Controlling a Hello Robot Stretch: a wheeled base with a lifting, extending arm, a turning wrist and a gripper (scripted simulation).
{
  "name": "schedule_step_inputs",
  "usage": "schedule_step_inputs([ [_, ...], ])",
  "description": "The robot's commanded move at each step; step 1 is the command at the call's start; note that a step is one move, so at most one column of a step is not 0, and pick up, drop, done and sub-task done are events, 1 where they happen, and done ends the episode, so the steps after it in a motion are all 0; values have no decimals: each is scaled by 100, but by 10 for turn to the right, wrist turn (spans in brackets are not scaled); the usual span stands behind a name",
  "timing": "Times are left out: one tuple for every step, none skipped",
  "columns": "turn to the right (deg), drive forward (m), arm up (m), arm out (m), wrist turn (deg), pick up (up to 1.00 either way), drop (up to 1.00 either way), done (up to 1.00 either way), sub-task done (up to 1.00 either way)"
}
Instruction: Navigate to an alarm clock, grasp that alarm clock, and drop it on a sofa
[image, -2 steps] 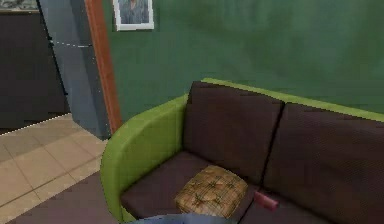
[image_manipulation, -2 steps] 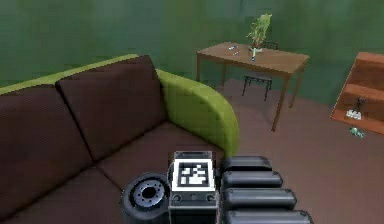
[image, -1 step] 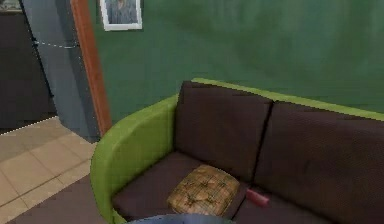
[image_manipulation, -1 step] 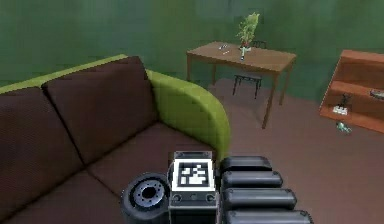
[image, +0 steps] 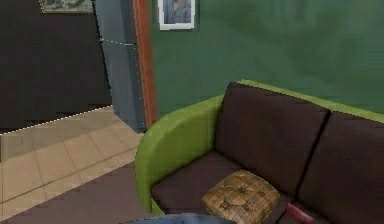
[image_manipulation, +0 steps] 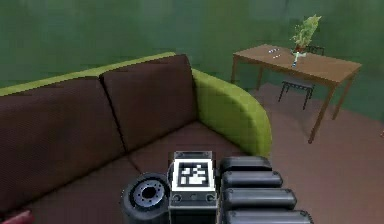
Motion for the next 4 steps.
schedule_step_inputs([
  [-30,0,0,0,0,0,0,0,0],
  [0,0,0,48,0,0,0,0,0],
  [0,0,0,0,390,0,0,0,0],
  [0,0,-38,0,0,0,0,0,0],
])
